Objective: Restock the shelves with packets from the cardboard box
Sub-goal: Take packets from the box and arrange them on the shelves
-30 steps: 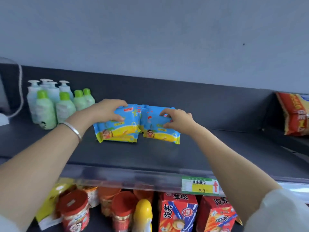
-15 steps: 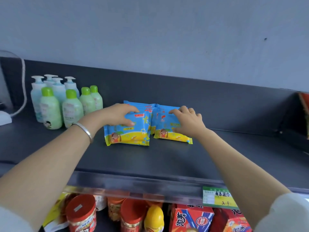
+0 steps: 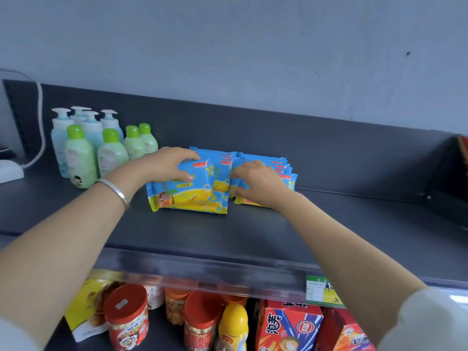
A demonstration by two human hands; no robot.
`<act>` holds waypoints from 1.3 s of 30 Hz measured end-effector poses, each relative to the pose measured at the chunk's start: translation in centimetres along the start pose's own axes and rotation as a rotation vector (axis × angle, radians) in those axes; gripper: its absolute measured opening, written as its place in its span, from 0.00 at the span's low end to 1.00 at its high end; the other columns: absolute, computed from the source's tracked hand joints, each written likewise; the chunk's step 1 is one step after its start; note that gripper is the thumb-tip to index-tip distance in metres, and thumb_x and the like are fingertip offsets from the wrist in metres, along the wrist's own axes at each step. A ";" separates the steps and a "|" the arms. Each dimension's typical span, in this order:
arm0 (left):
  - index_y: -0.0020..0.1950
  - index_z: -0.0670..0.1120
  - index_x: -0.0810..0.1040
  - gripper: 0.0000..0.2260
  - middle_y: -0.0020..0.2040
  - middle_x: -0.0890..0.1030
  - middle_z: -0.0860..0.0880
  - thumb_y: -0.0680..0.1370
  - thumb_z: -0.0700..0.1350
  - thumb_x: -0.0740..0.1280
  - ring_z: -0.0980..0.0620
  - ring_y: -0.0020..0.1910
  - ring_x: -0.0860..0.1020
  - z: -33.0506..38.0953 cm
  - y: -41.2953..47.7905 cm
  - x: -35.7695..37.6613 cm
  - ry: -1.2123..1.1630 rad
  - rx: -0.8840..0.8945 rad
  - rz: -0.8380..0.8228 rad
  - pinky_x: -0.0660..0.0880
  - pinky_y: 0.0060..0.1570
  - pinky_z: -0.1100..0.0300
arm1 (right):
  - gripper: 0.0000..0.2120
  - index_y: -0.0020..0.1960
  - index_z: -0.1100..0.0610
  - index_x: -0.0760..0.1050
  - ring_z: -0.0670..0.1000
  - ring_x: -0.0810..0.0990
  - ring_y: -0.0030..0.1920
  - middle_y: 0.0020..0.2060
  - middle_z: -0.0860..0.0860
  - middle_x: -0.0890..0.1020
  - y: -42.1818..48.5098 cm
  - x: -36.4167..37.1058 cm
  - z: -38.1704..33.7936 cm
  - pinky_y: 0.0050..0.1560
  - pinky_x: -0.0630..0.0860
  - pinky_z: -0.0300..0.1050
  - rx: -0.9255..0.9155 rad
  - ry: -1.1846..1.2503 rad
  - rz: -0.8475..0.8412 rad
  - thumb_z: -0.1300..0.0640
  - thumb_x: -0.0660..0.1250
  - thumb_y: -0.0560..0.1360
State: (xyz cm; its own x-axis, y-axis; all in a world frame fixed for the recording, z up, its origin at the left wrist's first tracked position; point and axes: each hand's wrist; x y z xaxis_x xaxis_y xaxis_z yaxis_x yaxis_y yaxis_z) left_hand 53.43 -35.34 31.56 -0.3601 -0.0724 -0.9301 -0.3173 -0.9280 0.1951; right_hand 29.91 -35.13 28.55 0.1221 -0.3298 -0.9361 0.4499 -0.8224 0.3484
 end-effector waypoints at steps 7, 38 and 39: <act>0.63 0.48 0.72 0.16 0.53 0.76 0.52 0.76 0.41 0.67 0.52 0.51 0.73 -1.4 -2.4 -1.0 0.003 -0.014 0.008 0.68 0.48 0.59 | 0.30 0.68 0.53 0.68 0.55 0.71 0.65 0.64 0.52 0.75 3.8 1.9 -4.1 0.63 0.69 0.54 0.009 0.043 -0.383 0.35 0.62 0.74; 0.60 0.48 0.71 0.16 0.56 0.71 0.49 0.75 0.47 0.69 0.49 0.54 0.71 0.1 3.0 2.8 0.247 0.081 0.135 0.64 0.50 0.55 | 0.14 0.62 0.52 0.72 0.56 0.72 0.60 0.57 0.52 0.76 6.4 0.3 -0.8 0.56 0.68 0.50 0.170 0.025 0.216 0.53 0.64 0.77; 0.61 0.49 0.71 0.16 0.56 0.71 0.49 0.75 0.47 0.69 0.48 0.56 0.70 0.4 3.3 3.0 0.267 0.094 0.154 0.64 0.51 0.54 | 0.14 0.62 0.52 0.73 0.56 0.72 0.59 0.57 0.52 0.76 6.1 0.1 -0.5 0.56 0.68 0.49 0.174 0.021 0.237 0.53 0.63 0.78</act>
State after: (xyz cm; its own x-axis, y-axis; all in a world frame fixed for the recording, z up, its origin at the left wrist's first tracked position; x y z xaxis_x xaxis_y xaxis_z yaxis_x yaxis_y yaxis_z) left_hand 50.94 -38.45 29.51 -0.1714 -0.3142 -0.9338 -0.3611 -0.8618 0.3562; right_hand 33.11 -39.92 30.54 0.2248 -0.5143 -0.8276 0.2485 -0.7910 0.5590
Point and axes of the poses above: each hand's wrist, its own y-axis towards the middle knuckle, its own x-axis out of the palm, z = x × y
